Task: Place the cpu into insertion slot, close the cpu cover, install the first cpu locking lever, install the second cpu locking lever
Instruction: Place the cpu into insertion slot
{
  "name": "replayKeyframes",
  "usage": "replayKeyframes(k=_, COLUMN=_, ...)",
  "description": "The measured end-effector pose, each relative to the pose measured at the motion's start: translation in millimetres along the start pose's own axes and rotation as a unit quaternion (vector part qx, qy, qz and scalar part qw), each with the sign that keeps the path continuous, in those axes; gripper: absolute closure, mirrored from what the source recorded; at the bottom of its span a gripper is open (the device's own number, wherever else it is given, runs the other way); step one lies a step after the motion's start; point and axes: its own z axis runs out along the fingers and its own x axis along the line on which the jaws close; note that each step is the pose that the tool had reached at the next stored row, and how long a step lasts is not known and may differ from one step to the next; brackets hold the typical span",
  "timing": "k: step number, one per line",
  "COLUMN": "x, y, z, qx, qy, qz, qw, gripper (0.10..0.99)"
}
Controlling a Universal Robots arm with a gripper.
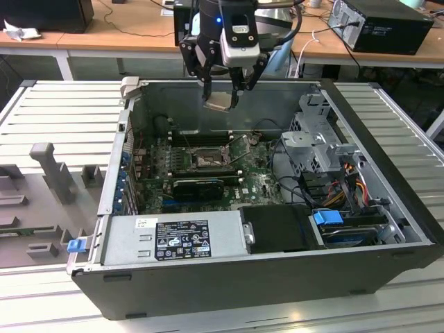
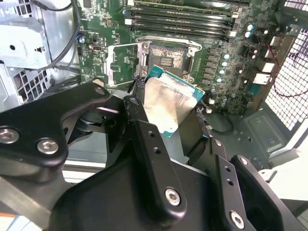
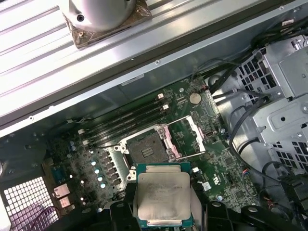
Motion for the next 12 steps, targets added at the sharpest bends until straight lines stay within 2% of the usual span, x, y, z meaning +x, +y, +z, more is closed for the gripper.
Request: replayKeyframes(k=12, x=0.0, y=0.0, z=0.1, qx=-0.0008, qy=-0.0039, qz=0.044, qw=0.999, gripper=0.561)
